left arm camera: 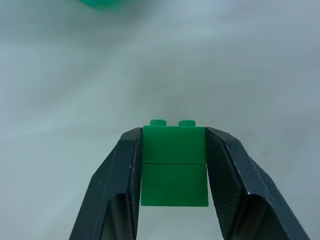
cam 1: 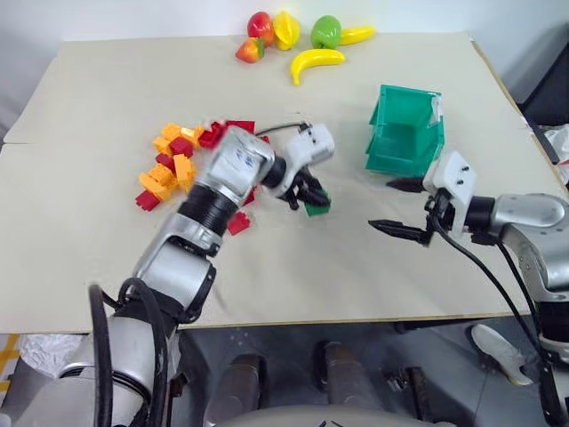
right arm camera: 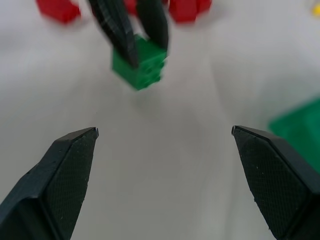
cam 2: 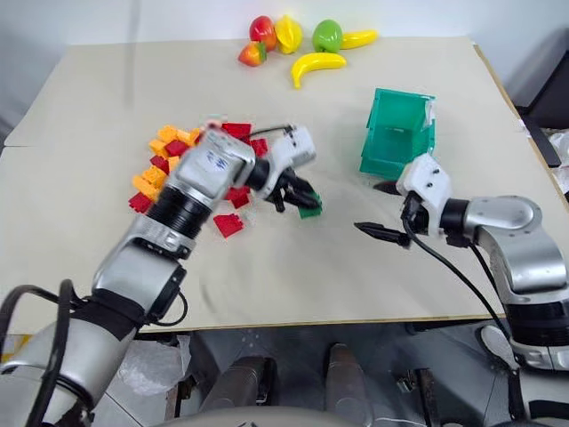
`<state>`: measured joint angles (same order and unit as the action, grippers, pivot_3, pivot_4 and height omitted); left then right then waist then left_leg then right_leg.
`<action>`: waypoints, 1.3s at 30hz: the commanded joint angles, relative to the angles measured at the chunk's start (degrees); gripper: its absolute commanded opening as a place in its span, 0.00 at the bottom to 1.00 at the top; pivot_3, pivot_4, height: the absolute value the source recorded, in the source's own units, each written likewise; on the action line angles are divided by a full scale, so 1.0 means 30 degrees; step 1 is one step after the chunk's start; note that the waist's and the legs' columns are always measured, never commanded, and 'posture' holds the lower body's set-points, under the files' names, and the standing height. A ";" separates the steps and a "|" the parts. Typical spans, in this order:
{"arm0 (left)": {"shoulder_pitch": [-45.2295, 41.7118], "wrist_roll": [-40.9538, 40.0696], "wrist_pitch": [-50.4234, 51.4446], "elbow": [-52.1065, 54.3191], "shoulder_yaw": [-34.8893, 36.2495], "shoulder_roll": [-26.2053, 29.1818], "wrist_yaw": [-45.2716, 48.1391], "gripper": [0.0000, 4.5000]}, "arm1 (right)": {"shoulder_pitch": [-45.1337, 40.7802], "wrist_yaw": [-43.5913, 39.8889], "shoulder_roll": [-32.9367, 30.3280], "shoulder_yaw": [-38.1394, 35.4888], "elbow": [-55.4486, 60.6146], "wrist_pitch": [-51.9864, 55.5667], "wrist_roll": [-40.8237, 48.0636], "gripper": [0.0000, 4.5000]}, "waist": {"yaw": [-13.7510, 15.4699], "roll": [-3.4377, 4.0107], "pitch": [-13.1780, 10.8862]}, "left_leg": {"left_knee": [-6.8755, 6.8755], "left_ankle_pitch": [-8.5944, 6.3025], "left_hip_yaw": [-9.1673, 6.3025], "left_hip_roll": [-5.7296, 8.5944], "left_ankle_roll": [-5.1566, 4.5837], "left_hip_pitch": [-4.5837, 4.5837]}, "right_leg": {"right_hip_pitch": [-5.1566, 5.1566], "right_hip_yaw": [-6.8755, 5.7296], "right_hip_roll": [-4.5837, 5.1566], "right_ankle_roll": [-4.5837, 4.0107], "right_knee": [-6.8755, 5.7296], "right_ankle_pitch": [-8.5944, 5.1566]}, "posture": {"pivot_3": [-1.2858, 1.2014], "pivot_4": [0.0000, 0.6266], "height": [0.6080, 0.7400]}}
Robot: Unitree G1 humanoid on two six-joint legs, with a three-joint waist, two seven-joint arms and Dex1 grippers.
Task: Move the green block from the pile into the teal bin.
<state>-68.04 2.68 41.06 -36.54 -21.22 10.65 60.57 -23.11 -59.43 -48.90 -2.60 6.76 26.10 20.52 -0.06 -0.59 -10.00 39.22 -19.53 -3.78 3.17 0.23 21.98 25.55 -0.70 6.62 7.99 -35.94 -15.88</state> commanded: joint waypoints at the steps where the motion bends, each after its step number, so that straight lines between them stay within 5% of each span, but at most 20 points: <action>1: 0.0009 0.0042 0.0206 0.1193 -0.0566 -0.0625 -0.0025 0.33 | 0.1059 0.0195 -0.0488 -0.1272 0.1332 -0.0452 0.0157 1.00 | 0.0018 0.0001 0.0001 | 0.0003 0.0002 0.0003 0.0001 -0.0003 -0.0002 | 0.0000 0.0004 0.0003 0.0001 -0.0006 0.0000 | 0.52 0.24 1.00; 2: 0.0142 0.0036 0.0252 0.1180 -0.0697 -0.0832 -0.0122 0.33 | 0.1461 0.0361 -0.0506 -0.1492 0.1552 -0.0382 0.0191 1.00 | 0.0052 0.0001 0.0001 | 0.0005 0.0004 0.0000 0.0002 -0.0004 -0.0004 | -0.0001 0.0003 0.0004 0.0000 -0.0011 0.0000 | 0.52 0.24 1.00; 6: 0.0247 -0.0518 0.0746 0.1414 -0.0037 -0.1062 -0.0527 0.61 | 0.2939 0.1531 -0.0163 -0.2364 0.3476 0.0424 0.0574 1.00 | 0.0153 0.0001 0.0000 | 0.0019 0.0006 -0.0003 0.0014 -0.0011 -0.0001 | -0.0006 0.0014 0.0014 0.0014 -0.0007 0.0008 | 0.52 0.24 1.00; 12: 0.2531 -0.1506 -0.0285 0.5696 0.1409 0.0981 -0.0501 1.00 | 0.4103 0.2407 -0.0459 -0.3572 0.5153 0.1469 0.1109 1.00 | 0.0049 0.0009 0.0005 | 0.0018 0.0008 -0.0003 -0.0002 -0.0006 -0.0008 | -0.0005 0.0029 0.0008 0.0015 -0.0009 0.0009 | 0.52 0.24 1.00; 22: 1.1546 -0.6775 -0.2151 1.4942 0.7838 0.4827 0.0093 1.00 | 0.5725 0.6642 0.1559 -0.4273 0.9749 0.5501 0.2700 1.00 | 0.0123 0.0033 0.0020 | 0.0038 0.0008 -0.0023 -0.0122 -0.0001 -0.0017 | -0.0013 0.0044 0.0006 0.0004 -0.0006 0.0014 | 0.52 0.24 1.00; 27: 1.4695 -1.1242 -0.2425 1.7294 1.2151 0.3815 -0.1298 1.00 | 0.5294 0.9015 0.3172 -0.1478 1.0237 0.6316 0.1555 1.00 | 0.0295 0.0031 0.0020 | 0.0068 0.0007 -0.0022 -0.0117 0.0000 -0.0025 | -0.0029 0.0051 0.0011 -0.0005 0.0000 0.0020 | 0.52 0.24 1.00; 39: 1.9635 -1.2804 -0.5052 1.9714 1.3955 0.6870 -0.0198 1.00 | 0.1718 1.1274 0.7338 0.3586 0.4687 0.4827 -0.1411 1.00 | 0.0072 0.0023 0.0025 | 0.0054 0.0004 0.0015 -0.0114 0.0000 -0.0095 | -0.0044 0.0102 -0.0014 -0.0019 0.0008 0.0020 | 0.52 0.24 1.00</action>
<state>-10.40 -33.91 27.68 19.64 18.58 30.42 59.09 -16.66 -27.10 -27.99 7.28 23.16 42.87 18.40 0.16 -0.52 -9.93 39.31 -19.51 -3.68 2.79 0.23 21.61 25.38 -0.35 6.57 7.91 -35.91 -15.82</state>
